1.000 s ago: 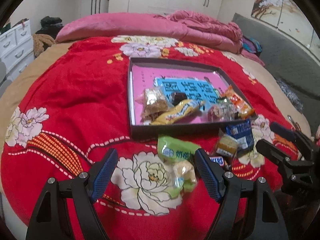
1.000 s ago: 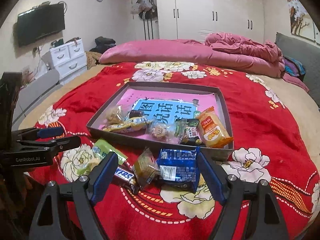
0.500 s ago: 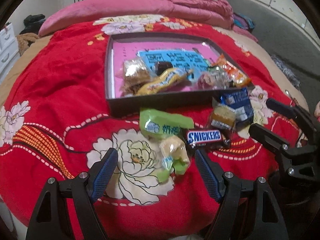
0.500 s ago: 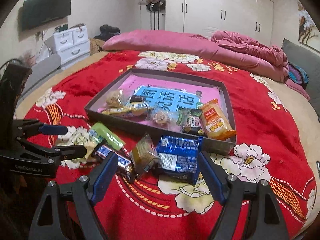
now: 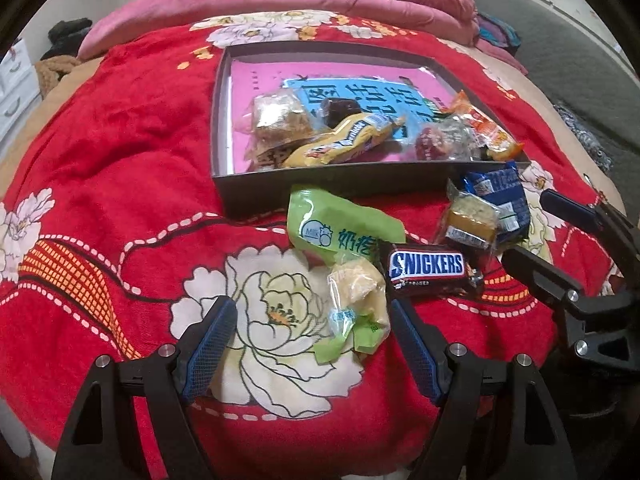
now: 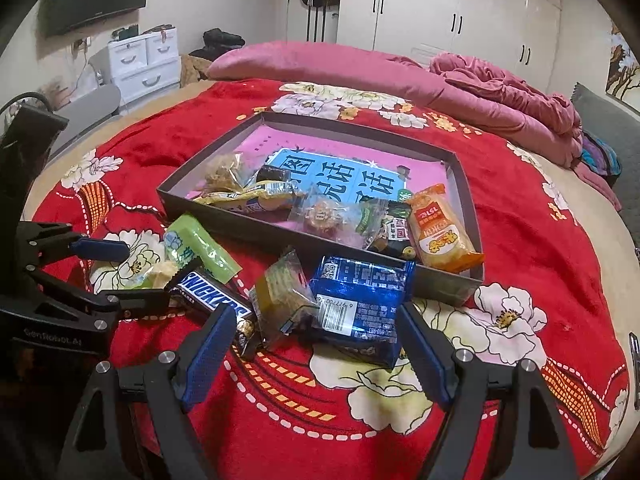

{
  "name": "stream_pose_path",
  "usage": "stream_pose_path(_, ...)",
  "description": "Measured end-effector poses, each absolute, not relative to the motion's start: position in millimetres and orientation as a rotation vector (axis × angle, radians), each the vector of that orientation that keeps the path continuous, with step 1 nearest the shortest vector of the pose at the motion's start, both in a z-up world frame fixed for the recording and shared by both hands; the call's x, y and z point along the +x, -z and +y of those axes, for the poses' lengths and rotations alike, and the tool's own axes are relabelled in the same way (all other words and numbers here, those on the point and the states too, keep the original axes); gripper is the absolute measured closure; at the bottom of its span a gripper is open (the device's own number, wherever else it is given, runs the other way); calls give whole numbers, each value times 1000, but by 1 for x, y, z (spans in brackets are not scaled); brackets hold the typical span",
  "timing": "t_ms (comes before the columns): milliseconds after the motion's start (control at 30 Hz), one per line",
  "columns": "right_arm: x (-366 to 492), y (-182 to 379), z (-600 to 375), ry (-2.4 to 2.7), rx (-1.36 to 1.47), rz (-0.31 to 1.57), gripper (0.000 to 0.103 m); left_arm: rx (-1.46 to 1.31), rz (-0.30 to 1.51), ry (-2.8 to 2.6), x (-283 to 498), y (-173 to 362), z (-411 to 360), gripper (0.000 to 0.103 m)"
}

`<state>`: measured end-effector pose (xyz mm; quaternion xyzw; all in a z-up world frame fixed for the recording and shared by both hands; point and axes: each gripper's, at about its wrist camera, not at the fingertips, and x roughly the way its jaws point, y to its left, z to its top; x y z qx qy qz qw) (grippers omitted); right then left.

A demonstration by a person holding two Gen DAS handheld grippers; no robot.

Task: Organize snacks
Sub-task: 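Grasp the green milk-candy bag with the left tool while the right tool grasps a biscuit pack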

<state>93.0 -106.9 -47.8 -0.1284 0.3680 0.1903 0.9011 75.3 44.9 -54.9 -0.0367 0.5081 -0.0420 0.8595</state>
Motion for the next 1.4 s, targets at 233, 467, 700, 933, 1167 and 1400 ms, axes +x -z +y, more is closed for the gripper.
stream_pose_path(233, 98, 52, -97, -396, -316, 754, 22, -48, 1044, 58, 72, 52, 48, 22)
stream_pose_path(467, 104, 63, -82, -378, -421, 757, 31, -62, 1043, 53, 74, 53, 55, 22)
stream_pose_path(700, 103, 70, -64, -389, -536, 722, 39, -82, 1053, 57, 80, 57, 57, 22)
stream_pose_path(933, 104, 76, -48, -409, -615, 704, 59, -74, 1064, 62, 86, 61, 53, 23)
stream_pose_path(1167, 114, 79, -48, -426, -563, 759, 67, -77, 1076, 44, 92, 64, 48, 25)
stream_pose_path(1400, 123, 67, -74, -482, -341, 803, 68, -76, 1074, 56, 96, 63, 38, 52)
